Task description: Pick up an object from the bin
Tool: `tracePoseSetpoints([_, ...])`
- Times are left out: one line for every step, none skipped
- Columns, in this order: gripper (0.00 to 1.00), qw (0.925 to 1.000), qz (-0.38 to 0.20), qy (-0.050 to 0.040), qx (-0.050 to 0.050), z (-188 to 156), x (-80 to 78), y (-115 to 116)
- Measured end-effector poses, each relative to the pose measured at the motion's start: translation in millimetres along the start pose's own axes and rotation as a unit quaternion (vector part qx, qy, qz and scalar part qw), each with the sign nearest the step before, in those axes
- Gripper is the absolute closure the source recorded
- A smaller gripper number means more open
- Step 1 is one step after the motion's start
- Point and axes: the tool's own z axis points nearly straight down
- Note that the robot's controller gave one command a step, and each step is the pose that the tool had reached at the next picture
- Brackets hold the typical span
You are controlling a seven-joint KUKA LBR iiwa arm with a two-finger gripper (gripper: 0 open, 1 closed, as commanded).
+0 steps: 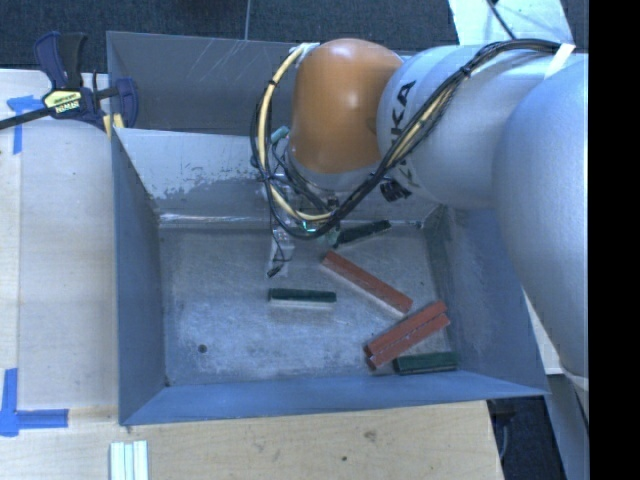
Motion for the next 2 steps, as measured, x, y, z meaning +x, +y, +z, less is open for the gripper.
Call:
tracePoseSetpoints([0.0,0.9953,-0.097,-0.0007,0.001,76.9,68.0,-61.5])
tracePoseSetpoints([1.0,0.9952,-0.098,-0.0044,0.0,74.0,65.5,-59.1])
